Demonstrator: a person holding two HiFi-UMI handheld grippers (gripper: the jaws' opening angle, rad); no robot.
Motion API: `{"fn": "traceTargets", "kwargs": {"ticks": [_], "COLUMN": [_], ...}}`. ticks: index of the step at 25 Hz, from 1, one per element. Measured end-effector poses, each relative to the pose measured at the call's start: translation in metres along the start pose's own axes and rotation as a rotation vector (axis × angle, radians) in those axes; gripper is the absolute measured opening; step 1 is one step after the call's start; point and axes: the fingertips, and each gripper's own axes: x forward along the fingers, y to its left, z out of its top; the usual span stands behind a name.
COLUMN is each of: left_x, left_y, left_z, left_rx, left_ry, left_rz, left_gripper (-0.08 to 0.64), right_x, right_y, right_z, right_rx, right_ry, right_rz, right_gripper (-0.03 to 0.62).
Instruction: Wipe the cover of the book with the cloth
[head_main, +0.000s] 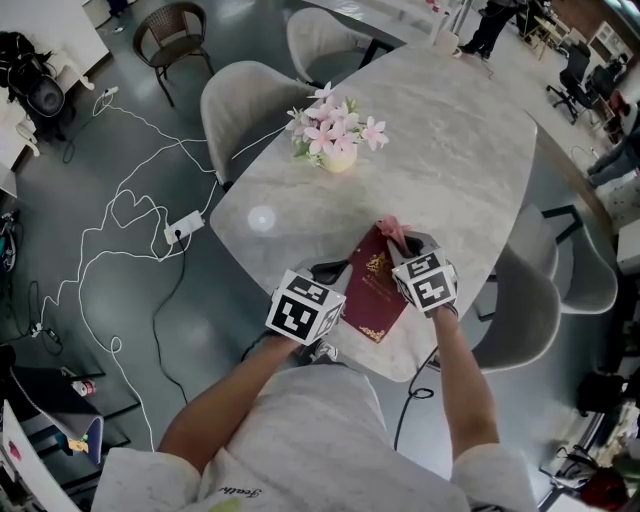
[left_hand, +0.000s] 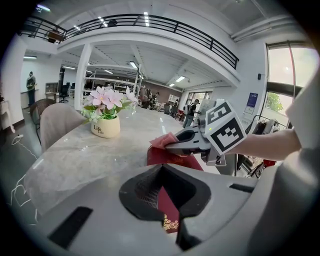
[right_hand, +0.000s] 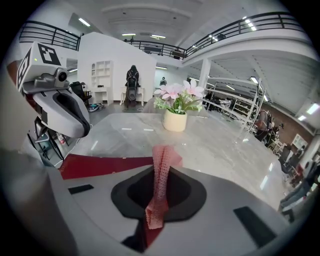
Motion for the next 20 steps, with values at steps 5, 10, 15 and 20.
{"fn": "traceTargets", "kwargs": {"ticks": [5,10,15,20], "left_x": [-0.003,-0.009,-0.013,-0.019], "left_y": [0.000,-0.001,-0.003,-0.005], "left_z": [-0.002,-0.004,-0.007,-0.011], "left_rx": [0.003,0.004,0.012,0.018], "left_ry": [-0.003,-0.006,-0.003,-0.001], "left_rz": [-0.011,-0.025,-0.038,-0.051], "left_gripper": [0.008,0.008,0.008,0.008], "right_x": [-0.001,-0.004,-0.007,-0.010], "right_y": [0.006,0.016,0.027,0.037], "right_z": [-0.002,-0.002,-0.005,-0.005], "right_rx": [0.004,0.009,0.017,0.021], "right_ry": [0.008,0.015,0.023,0.025], "right_rz": [-0.002,-0.003,-0.007,-0.010], "right_gripper": [0.015,0.017,0.015,0.015]}}
